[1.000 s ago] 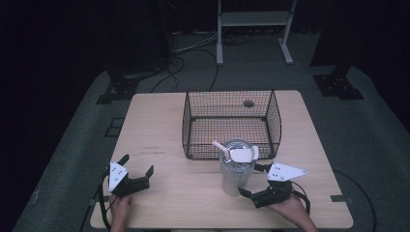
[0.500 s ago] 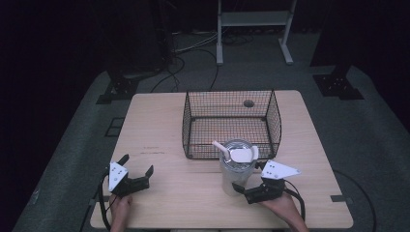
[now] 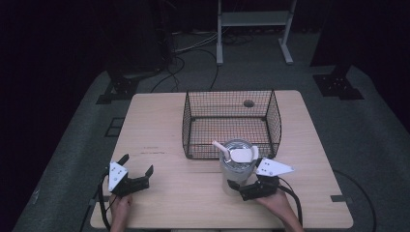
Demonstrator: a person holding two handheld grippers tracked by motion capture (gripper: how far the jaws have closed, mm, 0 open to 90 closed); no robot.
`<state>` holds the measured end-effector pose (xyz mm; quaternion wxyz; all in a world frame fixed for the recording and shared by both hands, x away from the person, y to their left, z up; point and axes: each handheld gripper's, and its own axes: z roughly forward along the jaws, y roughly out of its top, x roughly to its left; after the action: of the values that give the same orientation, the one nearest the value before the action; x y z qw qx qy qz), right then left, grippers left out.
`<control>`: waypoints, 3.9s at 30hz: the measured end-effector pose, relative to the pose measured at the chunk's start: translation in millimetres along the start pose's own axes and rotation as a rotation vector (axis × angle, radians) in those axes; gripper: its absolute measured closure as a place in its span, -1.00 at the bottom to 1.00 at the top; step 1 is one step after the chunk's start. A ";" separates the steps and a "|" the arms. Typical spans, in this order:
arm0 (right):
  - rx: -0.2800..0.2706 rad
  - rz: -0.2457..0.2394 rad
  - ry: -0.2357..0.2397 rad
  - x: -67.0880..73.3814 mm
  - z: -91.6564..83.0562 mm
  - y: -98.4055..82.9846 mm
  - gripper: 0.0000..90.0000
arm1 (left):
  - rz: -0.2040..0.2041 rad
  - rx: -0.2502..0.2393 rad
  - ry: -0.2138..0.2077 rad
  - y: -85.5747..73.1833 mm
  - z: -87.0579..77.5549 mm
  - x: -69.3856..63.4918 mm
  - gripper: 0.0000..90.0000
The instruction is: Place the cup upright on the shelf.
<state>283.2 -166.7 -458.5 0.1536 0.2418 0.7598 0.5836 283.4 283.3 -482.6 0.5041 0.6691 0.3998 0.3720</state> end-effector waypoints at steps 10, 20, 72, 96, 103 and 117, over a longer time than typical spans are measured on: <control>-0.033 0.006 -0.005 0.6 6.5 0.2 -0.85 | 0.000 0.001 0.000 0.0 0.1 0.0 -1.00; -0.030 -0.015 -0.012 1.6 5.5 0.9 -0.82 | -0.006 -0.003 0.003 0.0 0.1 0.4 -1.00; -0.105 -0.064 0.082 -21.6 -5.9 140.3 -0.82 | -0.003 -0.005 0.000 0.0 0.2 0.7 -1.00; -0.082 -0.044 0.063 -61.0 40.0 178.7 -0.82 | -0.008 -0.008 -0.002 0.0 0.2 1.4 -1.00; -0.051 -0.045 0.051 -73.4 62.0 181.3 -0.82 | -0.003 -0.005 -0.002 0.1 -0.1 1.2 -1.00; -0.007 -0.022 0.026 -99.0 99.1 173.4 -0.82 | -0.005 -0.006 -0.005 0.0 -0.2 0.9 -1.00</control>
<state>449.6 -105.3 -323.6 0.1509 0.2254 0.7622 0.5878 283.6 284.2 -482.5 0.5082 0.6675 0.3989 0.3702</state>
